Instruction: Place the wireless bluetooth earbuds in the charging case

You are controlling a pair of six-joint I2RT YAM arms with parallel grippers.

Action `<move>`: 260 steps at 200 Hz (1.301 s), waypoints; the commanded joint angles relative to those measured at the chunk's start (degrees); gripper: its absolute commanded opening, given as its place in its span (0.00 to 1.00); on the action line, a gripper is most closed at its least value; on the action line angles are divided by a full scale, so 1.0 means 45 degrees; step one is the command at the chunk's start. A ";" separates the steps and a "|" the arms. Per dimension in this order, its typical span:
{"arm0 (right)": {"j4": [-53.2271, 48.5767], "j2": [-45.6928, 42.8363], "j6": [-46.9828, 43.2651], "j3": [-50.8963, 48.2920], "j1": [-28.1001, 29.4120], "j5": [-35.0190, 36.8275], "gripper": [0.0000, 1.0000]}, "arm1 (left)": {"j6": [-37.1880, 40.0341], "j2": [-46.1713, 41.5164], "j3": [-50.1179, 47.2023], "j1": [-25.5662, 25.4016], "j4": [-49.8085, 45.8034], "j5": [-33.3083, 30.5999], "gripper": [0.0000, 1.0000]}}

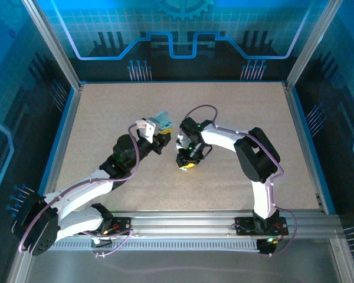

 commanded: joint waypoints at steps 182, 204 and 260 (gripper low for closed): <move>-0.2880 0.1460 0.0415 0.2878 0.1515 0.3284 0.39 | 0.0232 -0.1114 -0.0521 0.0087 0.0114 -0.1268 0.28; -0.2891 0.1559 0.0385 0.2900 0.1559 0.3269 0.37 | 0.0225 -0.1174 -0.0557 0.0090 0.0100 -0.1286 0.28; -0.3163 0.1958 0.0323 0.3152 0.1715 0.3381 0.31 | 0.0225 -0.1208 -0.0580 0.0080 0.0097 -0.1307 0.28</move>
